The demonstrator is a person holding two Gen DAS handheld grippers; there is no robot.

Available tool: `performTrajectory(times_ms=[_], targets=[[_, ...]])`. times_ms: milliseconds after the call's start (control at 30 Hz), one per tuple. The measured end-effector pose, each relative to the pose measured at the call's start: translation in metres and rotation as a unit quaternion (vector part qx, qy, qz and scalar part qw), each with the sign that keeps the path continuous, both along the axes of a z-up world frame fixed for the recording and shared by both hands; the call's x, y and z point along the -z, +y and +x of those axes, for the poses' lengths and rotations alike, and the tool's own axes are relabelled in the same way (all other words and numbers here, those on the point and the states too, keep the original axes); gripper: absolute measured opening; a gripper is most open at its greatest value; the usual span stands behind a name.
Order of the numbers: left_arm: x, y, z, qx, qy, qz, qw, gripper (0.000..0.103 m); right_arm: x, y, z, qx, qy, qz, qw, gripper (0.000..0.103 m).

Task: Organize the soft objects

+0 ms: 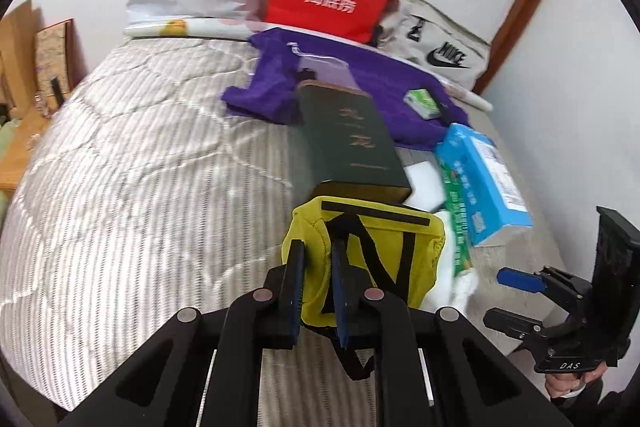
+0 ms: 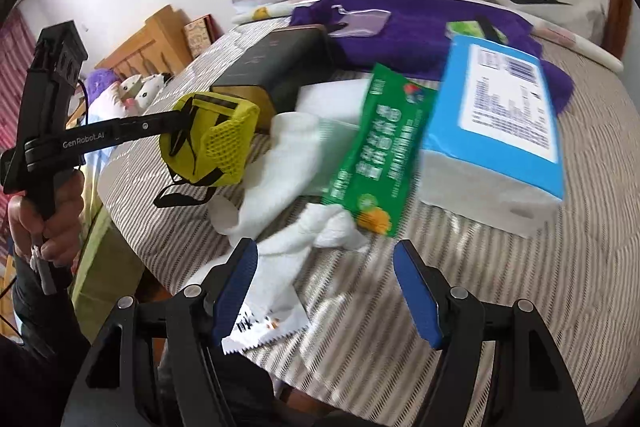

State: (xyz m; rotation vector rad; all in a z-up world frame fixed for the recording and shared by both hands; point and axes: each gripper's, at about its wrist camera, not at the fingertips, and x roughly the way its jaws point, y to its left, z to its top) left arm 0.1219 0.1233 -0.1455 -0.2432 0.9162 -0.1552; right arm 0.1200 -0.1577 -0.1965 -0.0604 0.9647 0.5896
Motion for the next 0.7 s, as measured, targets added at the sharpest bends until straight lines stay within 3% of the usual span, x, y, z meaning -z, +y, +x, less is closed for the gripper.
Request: performTrajectory(times_ms=[333,400,500,667,700], targets=[[0.023,0.009,-0.002,-0.012,0.025,0.011,0.9996,0.013,0.022,0.025,0.012,0.000,0.005,-0.029,1.000,0.070],[0.030,0.009,0.002,-0.011,0.034,0.006,0.9994,0.013,0.026,0.028,0.013,0.000,0.005,-0.035,0.999,0.066],[0.033,0.010,0.004,-0.012,0.034,-0.003,0.9993,0.015,0.028,0.033,0.011,-0.001,-0.014,-0.051,0.999,0.058],[0.039,0.003,0.009,-0.010,0.043,0.017,0.9989,0.025,0.028,0.027,0.010,0.001,-0.036,-0.058,0.998,0.024],[0.040,0.001,0.010,-0.011,0.044,0.023,0.9987,0.028,0.027,0.024,0.011,0.001,-0.032,-0.050,0.998,0.022]])
